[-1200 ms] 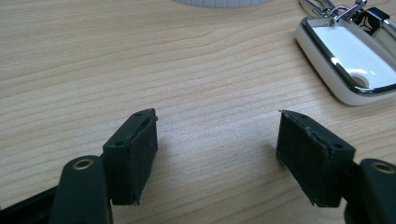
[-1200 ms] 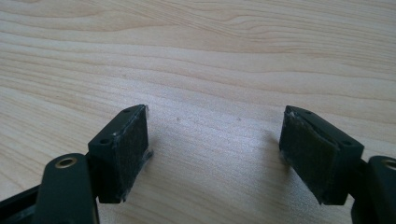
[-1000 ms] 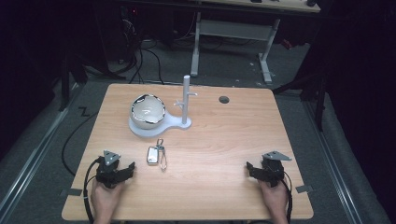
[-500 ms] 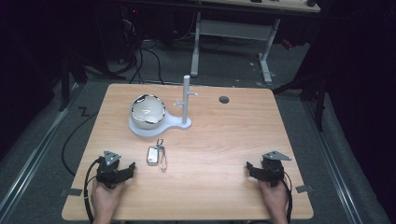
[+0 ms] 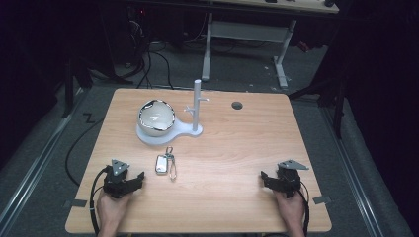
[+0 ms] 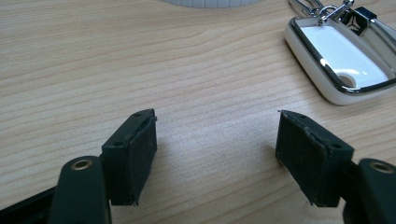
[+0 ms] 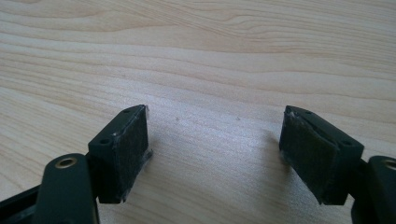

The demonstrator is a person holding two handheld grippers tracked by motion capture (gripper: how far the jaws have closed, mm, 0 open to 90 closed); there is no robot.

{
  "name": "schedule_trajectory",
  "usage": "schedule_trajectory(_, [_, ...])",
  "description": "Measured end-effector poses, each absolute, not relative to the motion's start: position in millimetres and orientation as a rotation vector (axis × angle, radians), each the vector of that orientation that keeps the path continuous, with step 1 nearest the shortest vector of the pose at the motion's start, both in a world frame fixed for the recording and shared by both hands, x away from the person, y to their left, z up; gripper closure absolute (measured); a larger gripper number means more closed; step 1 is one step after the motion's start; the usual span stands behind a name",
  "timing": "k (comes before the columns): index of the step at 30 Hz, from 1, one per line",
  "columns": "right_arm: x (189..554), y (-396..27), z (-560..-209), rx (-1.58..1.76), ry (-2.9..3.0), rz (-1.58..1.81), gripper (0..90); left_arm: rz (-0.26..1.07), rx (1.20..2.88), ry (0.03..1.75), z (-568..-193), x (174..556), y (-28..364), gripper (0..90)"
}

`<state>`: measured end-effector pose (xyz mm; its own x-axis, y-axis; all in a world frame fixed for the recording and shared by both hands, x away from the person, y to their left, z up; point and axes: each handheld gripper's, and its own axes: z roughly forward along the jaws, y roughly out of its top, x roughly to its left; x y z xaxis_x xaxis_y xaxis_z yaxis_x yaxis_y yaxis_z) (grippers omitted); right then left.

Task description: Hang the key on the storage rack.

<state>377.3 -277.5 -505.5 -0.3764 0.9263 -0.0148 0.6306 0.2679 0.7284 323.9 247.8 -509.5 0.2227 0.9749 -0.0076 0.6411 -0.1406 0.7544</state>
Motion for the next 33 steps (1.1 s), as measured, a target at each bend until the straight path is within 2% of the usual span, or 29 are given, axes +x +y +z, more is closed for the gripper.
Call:
schedule_trajectory(6, [377.3,-277.4,-505.6,1.406,2.102,0.896,23.9,0.682,1.850,1.468,-506.2,321.3,246.6,35.1])
schedule_trajectory(16, [377.3,-277.4,-505.6,1.406,2.102,0.896,23.9,0.642,1.825,1.416,-494.8,317.1,239.2,37.1])
schedule_trajectory(23, [377.3,-277.5,-505.6,1.406,2.102,0.896,23.9,0.628,1.826,1.377,-485.9,317.0,228.4,36.8])
schedule_trajectory(33, [377.1,-277.6,-505.5,1.407,2.102,0.899,23.8,0.589,1.903,1.354,-478.5,338.2,199.8,32.0])
